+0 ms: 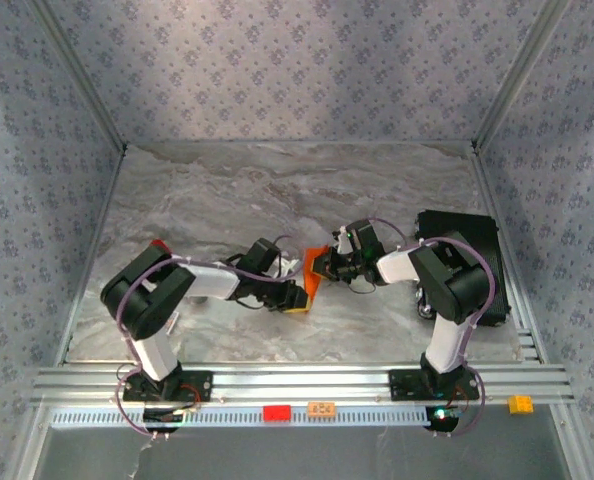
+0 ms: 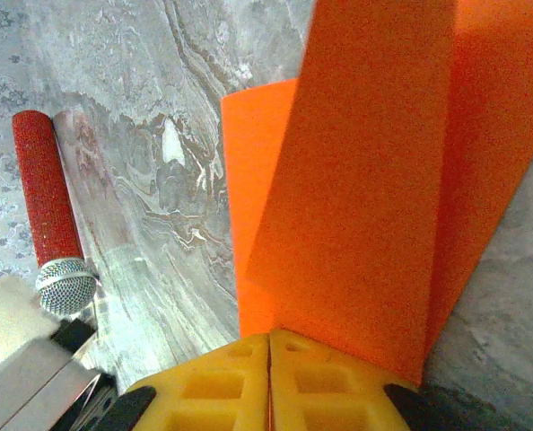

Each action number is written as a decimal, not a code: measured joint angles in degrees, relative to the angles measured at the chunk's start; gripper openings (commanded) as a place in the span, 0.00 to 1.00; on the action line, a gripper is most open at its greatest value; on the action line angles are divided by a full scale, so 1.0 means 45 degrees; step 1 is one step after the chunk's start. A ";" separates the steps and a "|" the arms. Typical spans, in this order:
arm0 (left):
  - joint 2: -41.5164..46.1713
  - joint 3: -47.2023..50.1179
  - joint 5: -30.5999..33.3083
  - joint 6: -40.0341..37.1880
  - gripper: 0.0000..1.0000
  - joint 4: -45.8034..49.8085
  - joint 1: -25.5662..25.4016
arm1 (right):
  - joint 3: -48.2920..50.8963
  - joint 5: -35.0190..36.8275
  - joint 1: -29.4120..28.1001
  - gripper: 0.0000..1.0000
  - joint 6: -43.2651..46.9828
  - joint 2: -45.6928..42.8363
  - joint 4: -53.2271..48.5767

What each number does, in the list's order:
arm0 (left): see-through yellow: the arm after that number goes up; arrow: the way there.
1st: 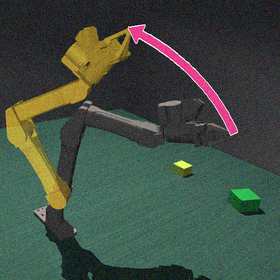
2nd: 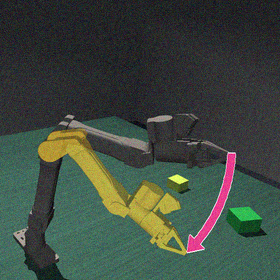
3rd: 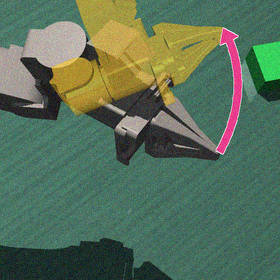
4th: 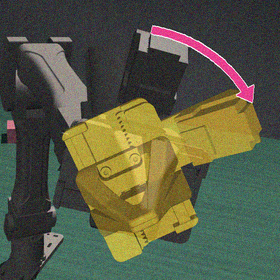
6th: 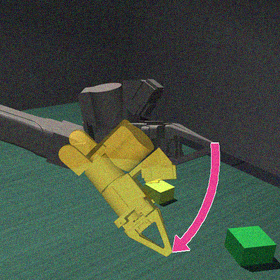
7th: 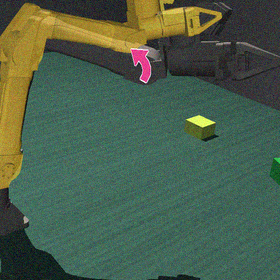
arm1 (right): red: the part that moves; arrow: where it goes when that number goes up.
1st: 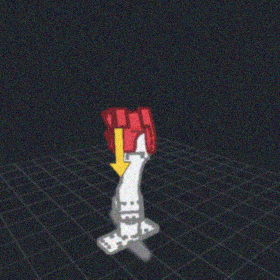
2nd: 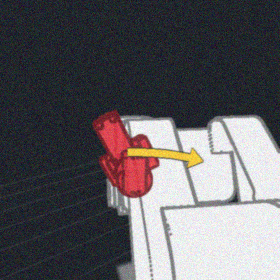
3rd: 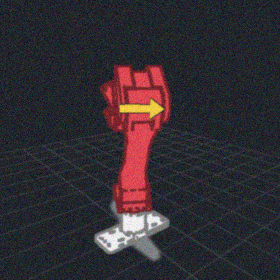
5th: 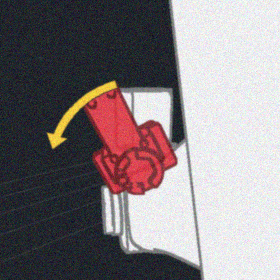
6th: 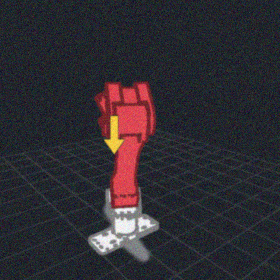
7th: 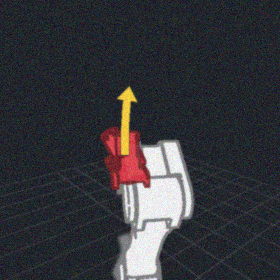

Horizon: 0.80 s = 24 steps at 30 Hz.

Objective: Fold a paper plane with a square sheet of paper (pick it up from the middle)
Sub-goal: Fold the wing for the fifth time at the center of the table.

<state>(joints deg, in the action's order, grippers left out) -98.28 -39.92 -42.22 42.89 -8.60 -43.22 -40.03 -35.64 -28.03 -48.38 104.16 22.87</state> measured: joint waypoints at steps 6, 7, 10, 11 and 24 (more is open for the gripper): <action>0.2016 0.0146 0.1282 -0.0015 0.18 0.0729 -0.0010 | 0.0000 0.0010 -0.0005 0.10 0.0000 0.0000 0.0000; 0.2171 0.0146 0.1360 0.0019 0.15 0.0670 0.0029 | 0.0000 0.0015 -0.0005 0.10 0.0000 0.0000 0.0000; 0.2059 0.0131 0.1389 0.0282 0.09 0.0379 0.0194 | 0.0000 0.0015 -0.0005 0.10 0.0000 0.0000 0.0000; 0.1885 0.0092 0.1350 0.0384 0.08 0.0253 0.0243 | 0.0000 0.0010 -0.0005 0.10 0.0000 0.0000 0.0000; -0.1020 -0.1554 0.0763 0.1656 0.07 -0.1855 0.0384 | 0.0000 0.0010 -0.0010 0.10 -0.0005 0.0000 0.0005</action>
<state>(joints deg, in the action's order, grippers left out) -102.87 -46.92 -38.79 50.35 -16.95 -41.50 -40.03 -35.59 -28.08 -48.40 104.16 22.90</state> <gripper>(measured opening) 0.076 0.103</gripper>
